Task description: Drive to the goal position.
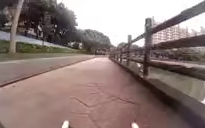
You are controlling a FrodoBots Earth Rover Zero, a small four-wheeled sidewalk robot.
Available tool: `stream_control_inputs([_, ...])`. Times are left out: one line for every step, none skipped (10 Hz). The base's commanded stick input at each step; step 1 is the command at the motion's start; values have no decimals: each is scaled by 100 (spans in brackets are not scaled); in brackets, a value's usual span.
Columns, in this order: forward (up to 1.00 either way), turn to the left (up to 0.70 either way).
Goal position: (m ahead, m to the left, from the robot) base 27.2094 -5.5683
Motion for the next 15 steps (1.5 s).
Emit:
stream_control_inputs([70, 0])
stream_control_inputs([70, 0])
stream_control_inputs([70, 0])
stream_control_inputs([70, 0])
stream_control_inputs([70, 0])
stream_control_inputs([70, 0])
stream_control_inputs([70, 0])
stream_control_inputs([70, 0])
stream_control_inputs([70, -1])
stream_control_inputs([70, -1])
stream_control_inputs([70, 0])
stream_control_inputs([70, 0])
stream_control_inputs([70, 0])
stream_control_inputs([70, 0])
stream_control_inputs([70, 0])
